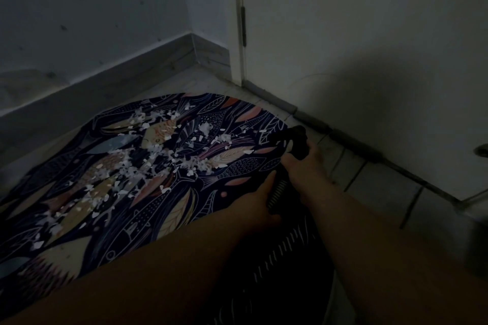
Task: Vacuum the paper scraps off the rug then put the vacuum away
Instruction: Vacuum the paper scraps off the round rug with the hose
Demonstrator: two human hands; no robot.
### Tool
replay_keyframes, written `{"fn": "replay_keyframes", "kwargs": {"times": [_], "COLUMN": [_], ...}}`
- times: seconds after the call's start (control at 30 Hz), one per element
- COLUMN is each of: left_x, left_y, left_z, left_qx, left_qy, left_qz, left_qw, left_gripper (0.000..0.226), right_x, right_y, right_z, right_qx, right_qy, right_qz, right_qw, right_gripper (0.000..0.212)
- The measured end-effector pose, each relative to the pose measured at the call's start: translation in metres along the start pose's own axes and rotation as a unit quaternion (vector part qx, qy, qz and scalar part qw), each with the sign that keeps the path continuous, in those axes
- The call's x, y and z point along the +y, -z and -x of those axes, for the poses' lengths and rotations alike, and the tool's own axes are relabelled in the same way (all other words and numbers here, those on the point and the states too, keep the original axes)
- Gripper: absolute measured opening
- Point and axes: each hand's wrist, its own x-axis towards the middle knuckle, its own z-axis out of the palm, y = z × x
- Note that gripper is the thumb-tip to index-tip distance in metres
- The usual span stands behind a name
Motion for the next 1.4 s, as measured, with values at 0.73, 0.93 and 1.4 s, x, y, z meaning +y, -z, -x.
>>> {"fn": "replay_keyframes", "kwargs": {"times": [0.73, 0.93, 1.4], "left_x": [-0.009, -0.006, -0.007], "left_y": [0.024, 0.023, -0.007], "left_z": [-0.009, -0.009, 0.02], "left_qx": [0.054, 0.039, -0.007], "left_qy": [0.035, 0.021, 0.007], "left_qz": [-0.007, -0.002, 0.007], "left_qw": [0.998, 0.999, 1.0], "left_gripper": [0.093, 0.092, 0.095], "right_x": [-0.002, -0.008, 0.004], "right_y": [-0.033, -0.027, -0.005], "right_z": [-0.037, -0.029, 0.018], "right_qx": [-0.081, -0.06, -0.011], "right_qy": [0.005, 0.004, -0.012], "right_qz": [0.005, 0.006, 0.036], "right_qw": [0.997, 0.998, 0.999], "right_gripper": [0.078, 0.078, 0.078]}}
